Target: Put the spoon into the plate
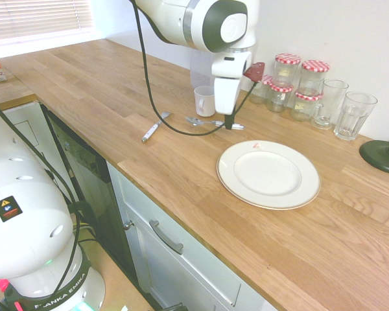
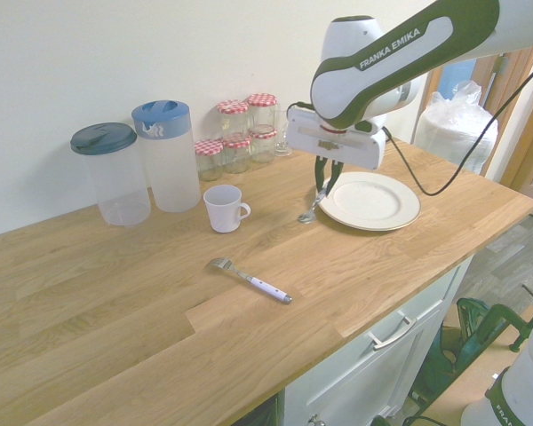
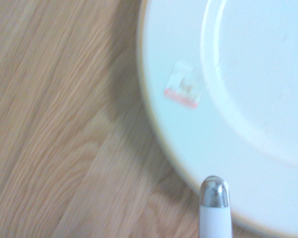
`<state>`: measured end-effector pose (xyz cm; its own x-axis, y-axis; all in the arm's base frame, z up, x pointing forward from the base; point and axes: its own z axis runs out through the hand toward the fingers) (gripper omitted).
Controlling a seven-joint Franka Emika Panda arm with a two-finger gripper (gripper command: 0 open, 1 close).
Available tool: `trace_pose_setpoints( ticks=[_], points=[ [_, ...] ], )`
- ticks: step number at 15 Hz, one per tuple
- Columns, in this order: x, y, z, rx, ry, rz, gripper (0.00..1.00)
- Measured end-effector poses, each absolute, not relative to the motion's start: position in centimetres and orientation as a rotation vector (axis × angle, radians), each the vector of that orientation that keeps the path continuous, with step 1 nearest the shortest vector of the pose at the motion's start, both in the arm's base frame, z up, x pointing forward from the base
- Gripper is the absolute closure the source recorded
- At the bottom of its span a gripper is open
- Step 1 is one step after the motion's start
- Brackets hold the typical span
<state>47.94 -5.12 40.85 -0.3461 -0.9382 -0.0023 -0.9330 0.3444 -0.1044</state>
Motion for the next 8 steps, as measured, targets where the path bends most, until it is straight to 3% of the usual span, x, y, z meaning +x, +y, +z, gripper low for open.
trace_pose_setpoints(
  ticks=[8],
  points=[
    [49.9, -16.0, 37.3, -1.762, 2.517, -0.101, 1.0]
  ],
)
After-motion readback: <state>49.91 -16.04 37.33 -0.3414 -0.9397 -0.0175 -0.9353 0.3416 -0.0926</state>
